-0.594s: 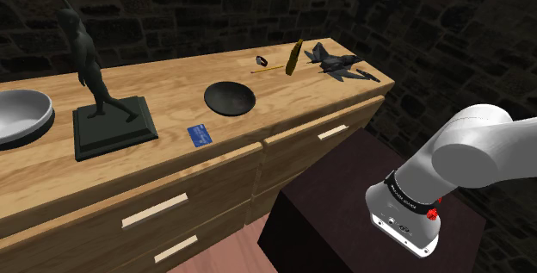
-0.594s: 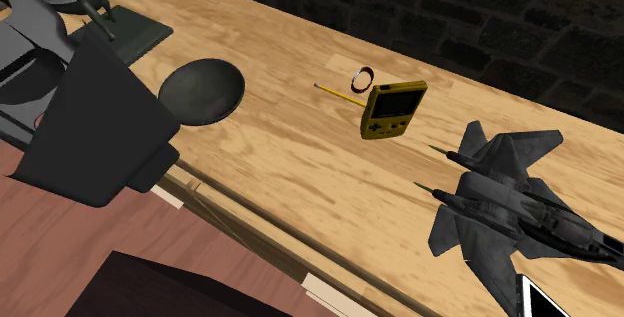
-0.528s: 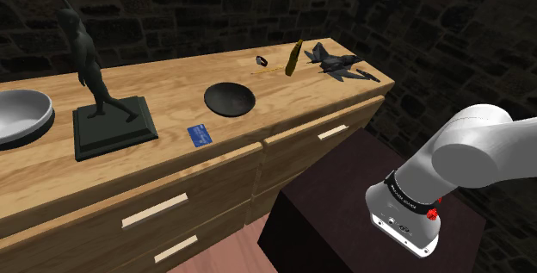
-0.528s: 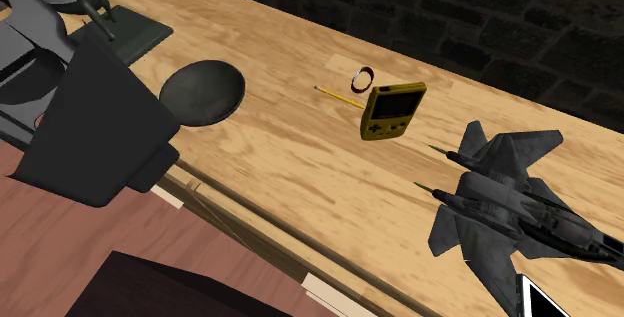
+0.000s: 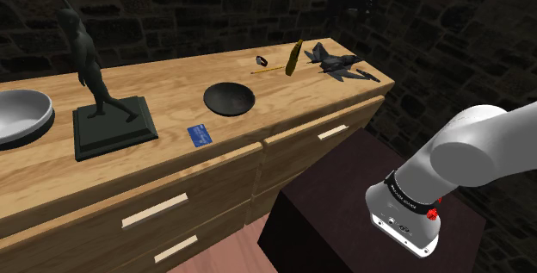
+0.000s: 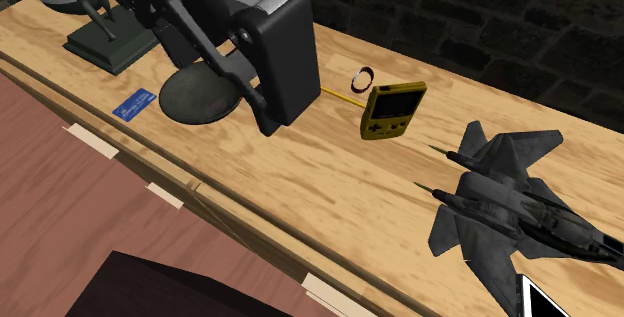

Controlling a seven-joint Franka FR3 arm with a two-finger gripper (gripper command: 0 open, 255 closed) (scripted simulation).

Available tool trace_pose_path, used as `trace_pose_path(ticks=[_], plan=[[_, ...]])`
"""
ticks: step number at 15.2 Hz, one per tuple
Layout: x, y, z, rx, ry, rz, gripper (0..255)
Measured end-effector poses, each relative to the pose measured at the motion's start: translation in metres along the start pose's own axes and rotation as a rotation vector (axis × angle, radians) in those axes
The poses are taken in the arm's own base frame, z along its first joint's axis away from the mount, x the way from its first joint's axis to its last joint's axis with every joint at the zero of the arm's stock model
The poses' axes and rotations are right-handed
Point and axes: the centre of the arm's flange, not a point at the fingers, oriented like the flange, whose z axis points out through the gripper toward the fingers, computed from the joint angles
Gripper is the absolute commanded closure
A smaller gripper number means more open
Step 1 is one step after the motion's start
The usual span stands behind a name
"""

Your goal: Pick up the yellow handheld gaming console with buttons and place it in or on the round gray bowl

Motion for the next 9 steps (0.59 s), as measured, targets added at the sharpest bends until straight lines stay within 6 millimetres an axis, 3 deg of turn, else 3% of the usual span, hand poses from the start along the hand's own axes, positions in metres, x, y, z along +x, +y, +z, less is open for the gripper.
trace_pose_path(ticks=[4, 9], plan=[[0.041, -0.006, 0.033, -0.007, -0.004, 0.070, 0], [0.093, 0.000, 0.072, -0.016, -0.008, 0.157, 0]])
